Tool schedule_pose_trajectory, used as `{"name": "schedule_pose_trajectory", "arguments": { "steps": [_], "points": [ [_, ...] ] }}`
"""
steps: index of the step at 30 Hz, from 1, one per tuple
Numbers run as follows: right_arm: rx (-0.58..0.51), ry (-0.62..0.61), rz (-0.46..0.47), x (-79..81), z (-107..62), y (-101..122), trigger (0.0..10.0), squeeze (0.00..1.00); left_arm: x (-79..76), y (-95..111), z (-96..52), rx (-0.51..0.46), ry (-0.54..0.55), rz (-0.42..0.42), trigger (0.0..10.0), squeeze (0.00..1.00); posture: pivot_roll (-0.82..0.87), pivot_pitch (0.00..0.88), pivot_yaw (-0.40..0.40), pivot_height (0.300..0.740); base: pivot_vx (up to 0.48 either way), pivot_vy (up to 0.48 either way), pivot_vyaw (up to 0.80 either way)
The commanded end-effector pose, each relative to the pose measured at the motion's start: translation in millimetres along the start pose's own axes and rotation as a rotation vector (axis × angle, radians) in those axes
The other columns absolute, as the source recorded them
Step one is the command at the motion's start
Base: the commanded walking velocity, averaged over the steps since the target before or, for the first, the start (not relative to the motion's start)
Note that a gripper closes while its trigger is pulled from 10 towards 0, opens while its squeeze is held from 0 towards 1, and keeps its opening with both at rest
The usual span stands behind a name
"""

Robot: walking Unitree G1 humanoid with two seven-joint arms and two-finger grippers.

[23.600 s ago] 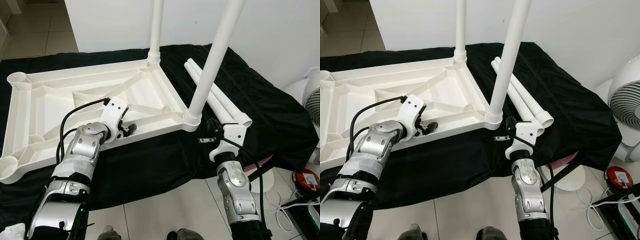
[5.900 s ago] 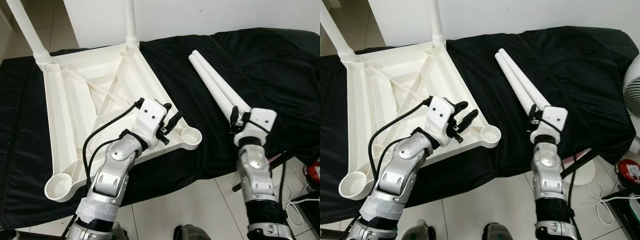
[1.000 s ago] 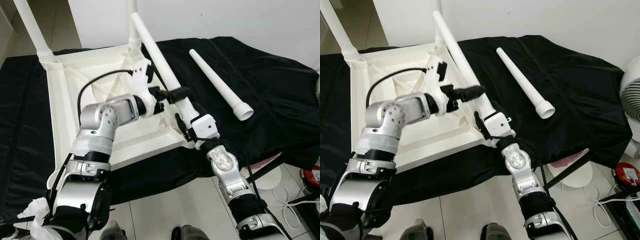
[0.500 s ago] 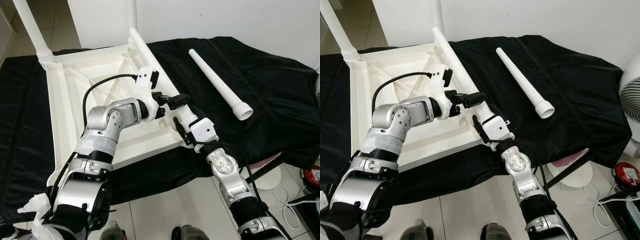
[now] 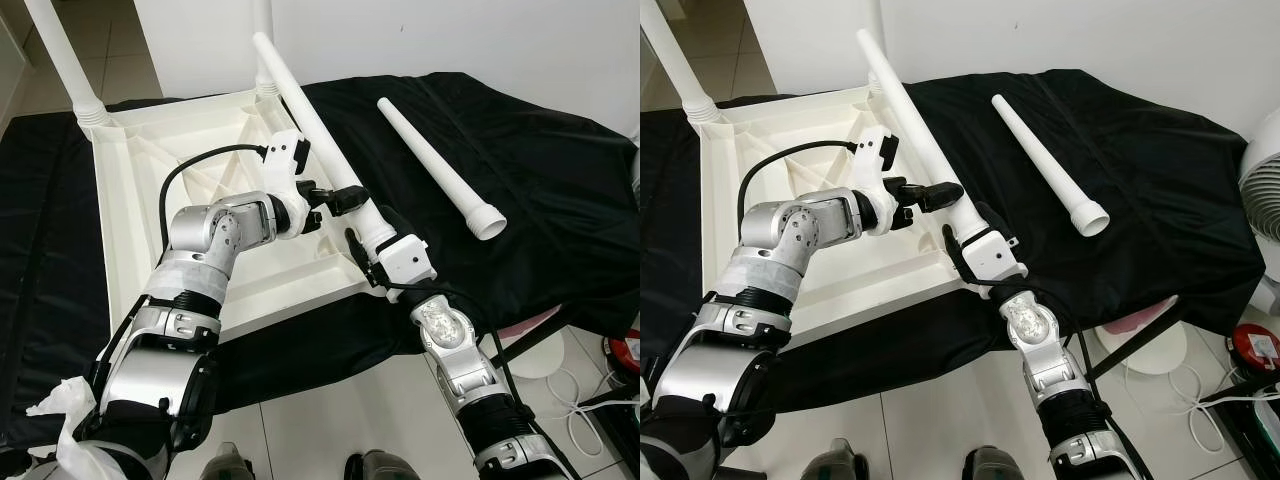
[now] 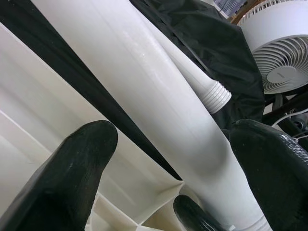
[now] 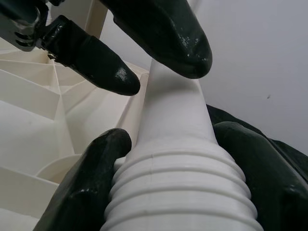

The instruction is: Building children table

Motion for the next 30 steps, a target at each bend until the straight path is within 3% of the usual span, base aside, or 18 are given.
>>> {"name": "schedule_pose_trajectory", "arguments": {
  "steps": [1, 2, 4, 9, 16, 17, 27, 28, 29, 30],
  "points": [
    [-0.042, 0.051, -0.010, 9.2, -2.4, 7.3, 10.0, 0.00, -0.7, -4.4, 2.5, 0.024, -0.023, -0.036, 10.0, 0.00, -0.05, 0.011, 0.025, 0.740, 0.000, 0.000, 0.00],
    [-0.042, 0.051, -0.010, 9.2, -2.4, 7.3, 10.0, 0.00, -0.7, -4.4, 2.5, 0.024, -0.023, -0.036, 10.0, 0.00, -0.05, 0.011, 0.025, 0.740, 0.000, 0.000, 0.00],
    [-0.047, 0.120, -0.036, 21.1, -9.4, 6.3, 10.0, 0.00, 1.5, -1.7, 4.9, 0.018, -0.021, -0.114, 10.0, 0.00, -0.05, 0.011, 0.024, 0.740, 0.000, 0.000, 0.00],
    [-0.037, 0.155, -0.072, 26.2, -15.2, 2.5, 10.0, 0.00, 5.6, 4.0, 6.1, 0.006, -0.011, -0.168, 10.0, 0.00, -0.05, 0.010, 0.028, 0.740, 0.000, 0.000, 0.00],
    [-0.019, 0.175, -0.115, 27.6, -22.6, -3.2, 10.0, 0.00, 12.2, 15.0, 5.4, -0.022, 0.008, -0.179, 10.0, 0.00, -0.05, 0.009, 0.034, 0.740, 0.000, 0.000, 0.00],
    [0.000, 0.186, -0.138, 26.8, -30.4, -8.5, 10.0, 0.00, 18.7, 26.5, 2.6, -0.051, 0.031, -0.167, 10.0, 0.00, -0.04, 0.010, 0.033, 0.740, 0.000, 0.000, 0.00],
    [0.029, 0.195, -0.152, 23.2, -43.7, -15.3, 10.0, 0.00, 32.2, 55.9, -7.4, -0.126, 0.079, -0.149, 10.0, 0.00, -0.04, 0.010, 0.040, 0.740, 0.000, 0.000, 0.00],
    [0.031, 0.201, -0.159, 22.7, -45.7, -16.1, 10.0, 0.00, 34.0, 61.7, -9.5, -0.143, 0.085, -0.150, 7.6, 0.00, -0.04, 0.011, 0.042, 0.740, 0.000, 0.000, 0.00],
    [0.031, 0.201, -0.159, 22.7, -45.7, -16.1, 10.0, 0.00, 34.0, 61.7, -9.5, -0.143, 0.085, -0.150, 7.6, 0.00, -0.04, 0.011, 0.042, 0.740, 0.000, 0.000, 0.00],
    [0.031, 0.204, -0.164, 22.5, -47.0, -16.4, 10.0, 0.00, 35.1, 65.5, -10.8, -0.152, 0.089, -0.152, 5.3, 0.00, -0.04, 0.011, 0.043, 0.740, 0.000, 0.000, 0.00]
  ]
}}
Point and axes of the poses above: a point about 5 cm out from each wrist's last joint towards the gripper, its own z axis pointing out of the wrist towards the gripper, its own y axis along the axis of the wrist's last joint, x = y × z, the point moved 4 cm from there along z, pointing out of the wrist towards the gripper
